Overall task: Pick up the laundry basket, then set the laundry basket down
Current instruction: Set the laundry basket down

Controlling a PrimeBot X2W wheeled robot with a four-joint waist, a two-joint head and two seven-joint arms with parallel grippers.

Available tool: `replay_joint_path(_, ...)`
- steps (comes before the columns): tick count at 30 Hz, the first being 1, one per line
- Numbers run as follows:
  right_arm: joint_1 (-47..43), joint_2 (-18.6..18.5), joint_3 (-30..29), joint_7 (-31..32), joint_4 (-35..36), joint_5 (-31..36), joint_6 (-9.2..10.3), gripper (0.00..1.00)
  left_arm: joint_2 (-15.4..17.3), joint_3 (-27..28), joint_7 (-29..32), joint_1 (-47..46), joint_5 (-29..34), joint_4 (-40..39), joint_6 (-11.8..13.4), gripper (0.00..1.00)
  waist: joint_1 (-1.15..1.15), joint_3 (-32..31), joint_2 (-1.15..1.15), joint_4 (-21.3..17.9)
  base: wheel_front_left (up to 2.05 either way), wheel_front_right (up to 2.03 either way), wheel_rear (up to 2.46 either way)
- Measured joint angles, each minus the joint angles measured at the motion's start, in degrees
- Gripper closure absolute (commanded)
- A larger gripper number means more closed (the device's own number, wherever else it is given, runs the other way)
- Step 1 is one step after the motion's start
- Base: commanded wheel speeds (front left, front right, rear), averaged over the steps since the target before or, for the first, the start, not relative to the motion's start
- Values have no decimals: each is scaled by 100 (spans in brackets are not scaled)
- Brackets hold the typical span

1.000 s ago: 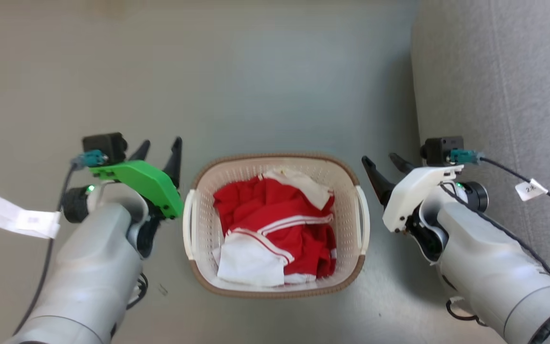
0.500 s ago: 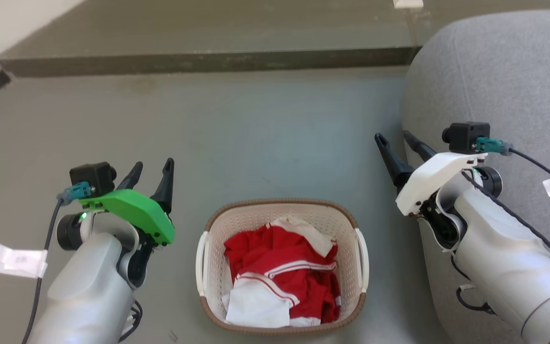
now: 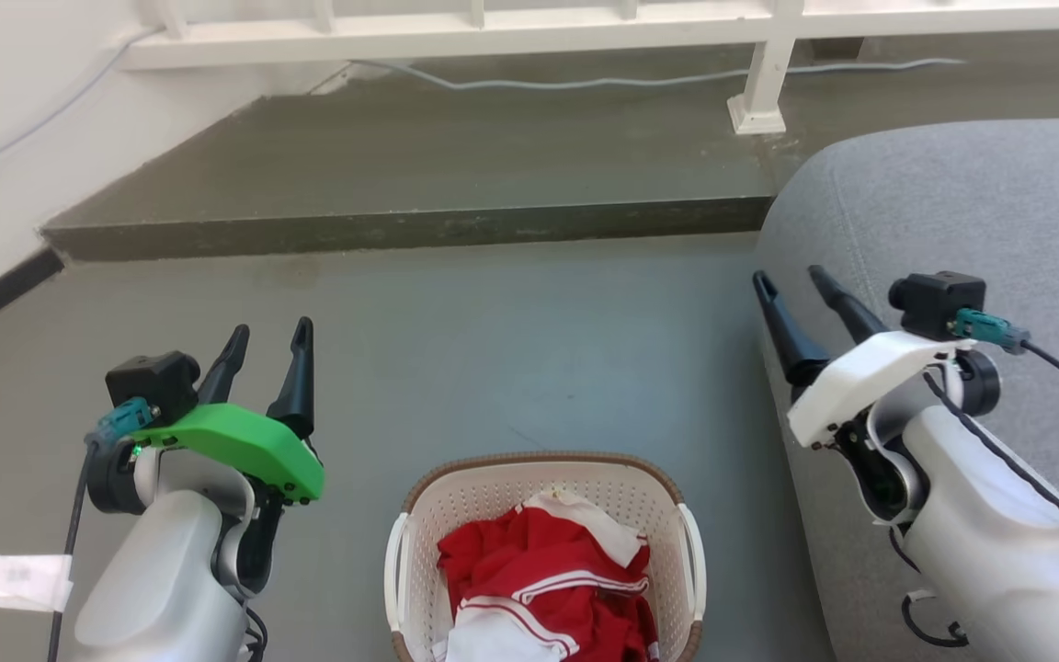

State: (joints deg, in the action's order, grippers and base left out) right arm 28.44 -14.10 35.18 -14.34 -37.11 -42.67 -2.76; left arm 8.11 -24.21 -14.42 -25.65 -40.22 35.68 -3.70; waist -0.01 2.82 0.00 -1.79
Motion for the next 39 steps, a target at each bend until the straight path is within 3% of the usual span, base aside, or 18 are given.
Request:
replay_joint_path(9, -671, -86, -553, -1, 769, 488, 305, 0, -29, 448, 0, 630, 392, -809, 174, 0, 0, -178, 0, 28, 0, 0, 0)
replay_joint_path(22, -1338, -119, -938, -2, 1584, 1262, 643, 0, -46, 978, 0, 1536, 1010, -1716, 197, 0, 0, -244, 0, 33, 0, 0, 0)
replay_joint_path(39, -1938, -31, -1281, -8, 2079, 1599, 691, 0, -240, 1269, 0, 2062, 1356, -2151, 159, 0, 0, -237, 0, 5, 0, 0, 0)
